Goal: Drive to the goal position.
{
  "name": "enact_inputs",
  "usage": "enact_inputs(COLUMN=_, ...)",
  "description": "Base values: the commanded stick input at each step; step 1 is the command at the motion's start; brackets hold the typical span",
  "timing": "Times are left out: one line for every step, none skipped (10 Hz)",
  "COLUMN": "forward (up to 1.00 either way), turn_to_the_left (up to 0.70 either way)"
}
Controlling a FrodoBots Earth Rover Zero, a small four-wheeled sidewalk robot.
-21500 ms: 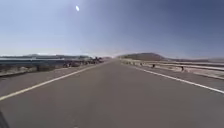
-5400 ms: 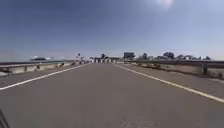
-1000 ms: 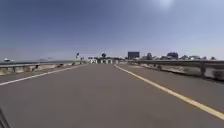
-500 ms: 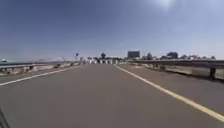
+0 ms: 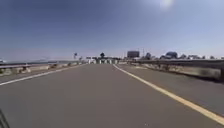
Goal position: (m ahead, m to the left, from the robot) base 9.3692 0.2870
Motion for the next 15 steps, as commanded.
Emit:
enact_inputs(forward=1.00, turn_to_the_left=0.27)
enact_inputs(forward=1.00, turn_to_the_left=0.27)
enact_inputs(forward=1.00, turn_to_the_left=0.00)
enact_inputs(forward=1.00, turn_to_the_left=0.00)
enact_inputs(forward=1.00, turn_to_the_left=0.00)
enact_inputs(forward=1.00, turn_to_the_left=0.00)
enact_inputs(forward=1.00, turn_to_the_left=0.00)
enact_inputs(forward=1.00, turn_to_the_left=0.00)
enact_inputs(forward=1.00, turn_to_the_left=0.00)
enact_inputs(forward=1.00, turn_to_the_left=0.00)
enact_inputs(forward=1.00, turn_to_the_left=0.00)
enact_inputs(forward=1.00, turn_to_the_left=0.00)
enact_inputs(forward=1.00, turn_to_the_left=0.00)
enact_inputs(forward=1.00, turn_to_the_left=0.00)
enact_inputs(forward=1.00, turn_to_the_left=0.00)
